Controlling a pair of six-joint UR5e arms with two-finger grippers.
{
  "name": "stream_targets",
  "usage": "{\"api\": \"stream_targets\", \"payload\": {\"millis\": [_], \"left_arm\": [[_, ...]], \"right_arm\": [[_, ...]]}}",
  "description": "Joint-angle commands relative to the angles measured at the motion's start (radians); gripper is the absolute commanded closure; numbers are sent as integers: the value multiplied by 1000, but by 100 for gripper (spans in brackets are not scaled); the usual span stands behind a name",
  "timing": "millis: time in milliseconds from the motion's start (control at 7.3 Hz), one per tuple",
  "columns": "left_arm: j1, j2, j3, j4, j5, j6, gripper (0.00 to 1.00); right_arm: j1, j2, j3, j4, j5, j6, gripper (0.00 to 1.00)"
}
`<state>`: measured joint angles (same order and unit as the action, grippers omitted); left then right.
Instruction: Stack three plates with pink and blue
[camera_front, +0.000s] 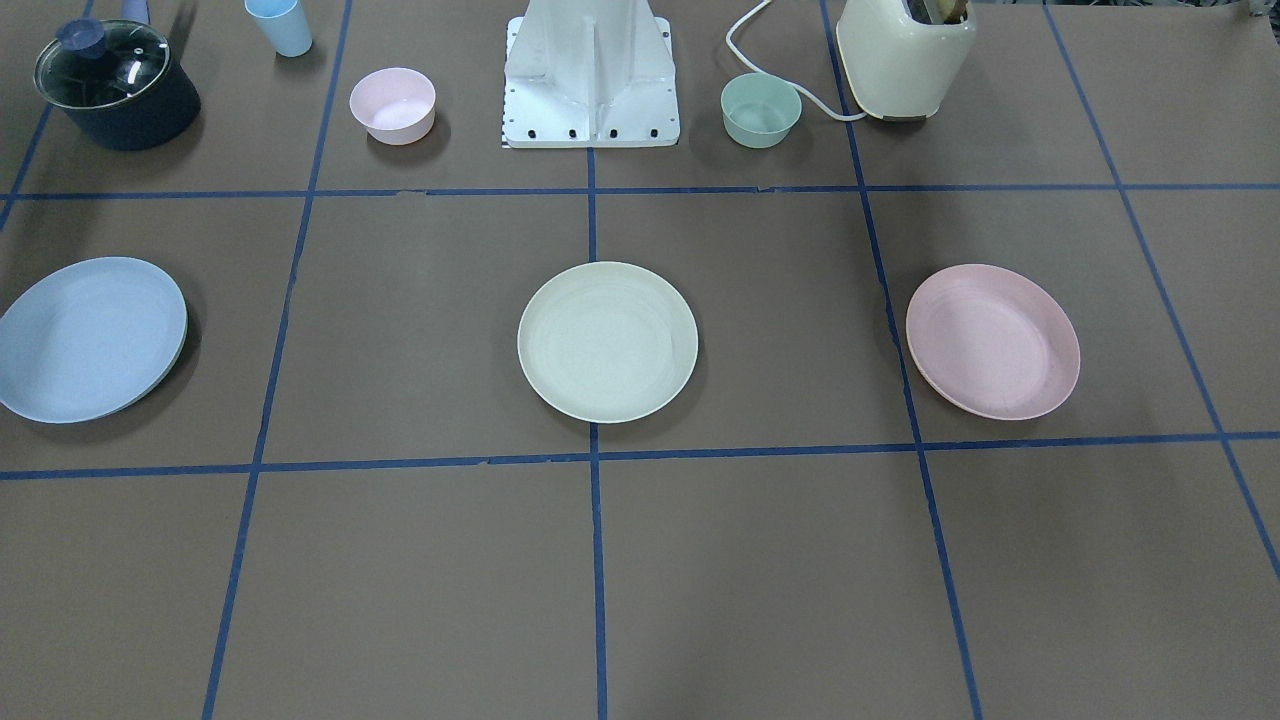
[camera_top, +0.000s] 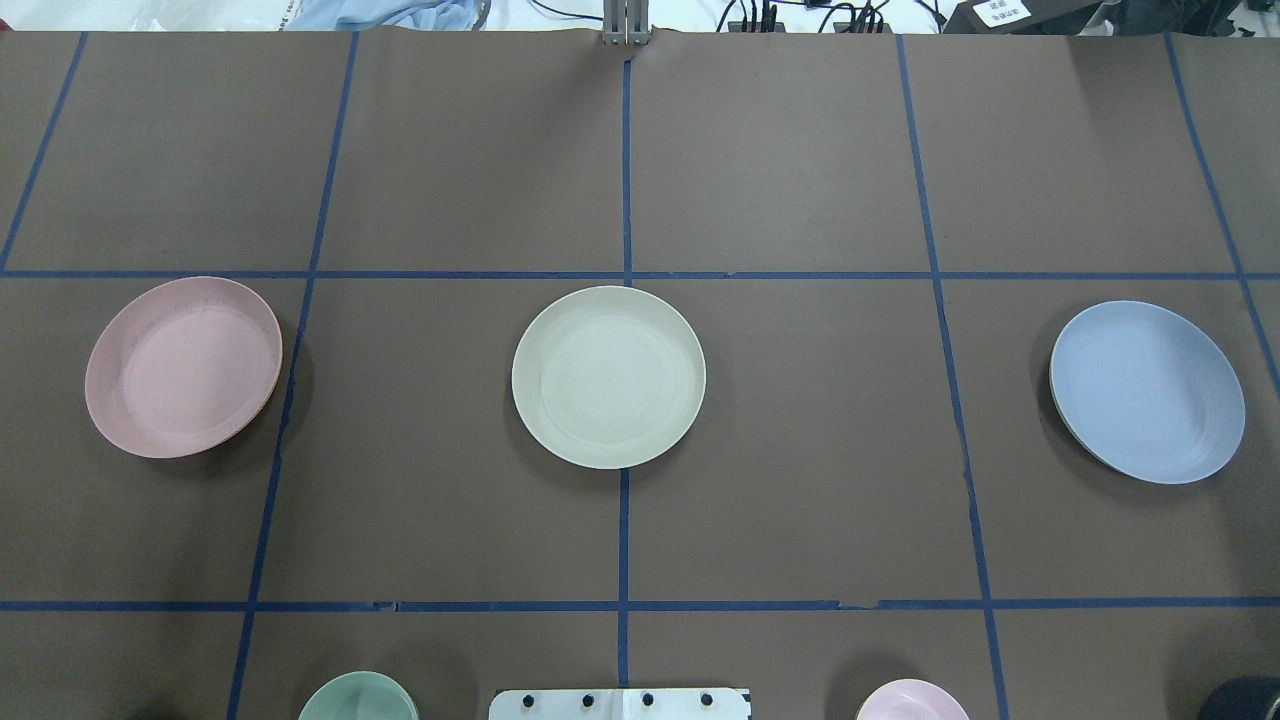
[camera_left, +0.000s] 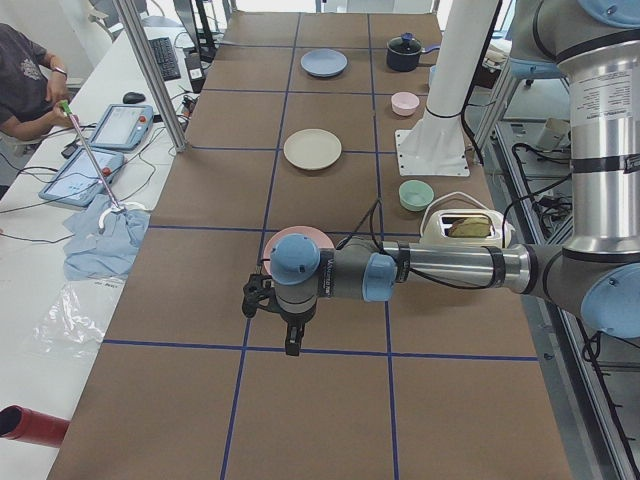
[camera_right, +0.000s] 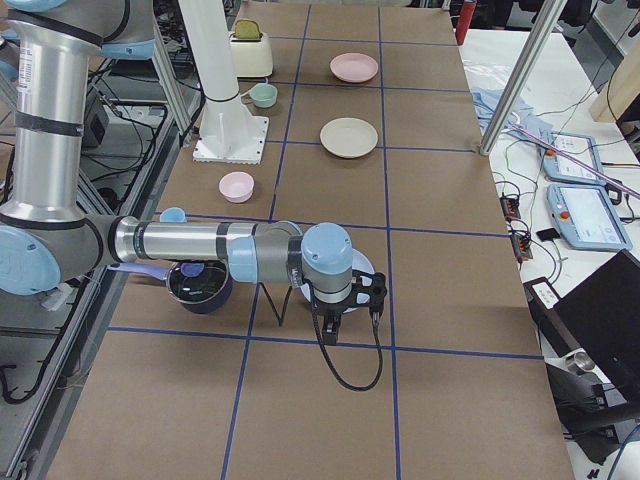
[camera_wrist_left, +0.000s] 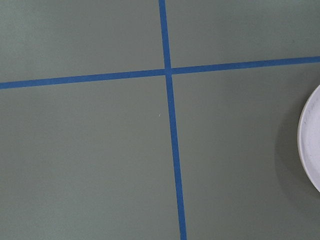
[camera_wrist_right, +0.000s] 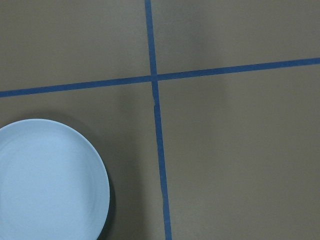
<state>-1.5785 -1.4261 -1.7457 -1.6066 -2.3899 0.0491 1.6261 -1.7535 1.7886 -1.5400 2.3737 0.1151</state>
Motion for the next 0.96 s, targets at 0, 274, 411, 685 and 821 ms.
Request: {"api": "stream_targets", "payload": {"millis": [0, 274, 411, 685, 821], "left_arm": [[0, 1, 0, -1, 0, 12, 0], [3, -7, -11, -24, -2, 12, 0], [8, -7, -14, -120, -2, 11, 0], [32, -17, -2, -199, -15, 2, 0], [69, -17, 6, -220, -72, 6, 0]], "right_arm": [[-2, -6, 0, 0, 7, 1, 0], [-3, -6, -1, 4, 18, 5, 0], [-3, -5, 0, 9, 19, 5, 0], [-3, 0, -1, 17, 19, 6, 0], [-3, 0, -5, 18, 16, 6, 0]]}}
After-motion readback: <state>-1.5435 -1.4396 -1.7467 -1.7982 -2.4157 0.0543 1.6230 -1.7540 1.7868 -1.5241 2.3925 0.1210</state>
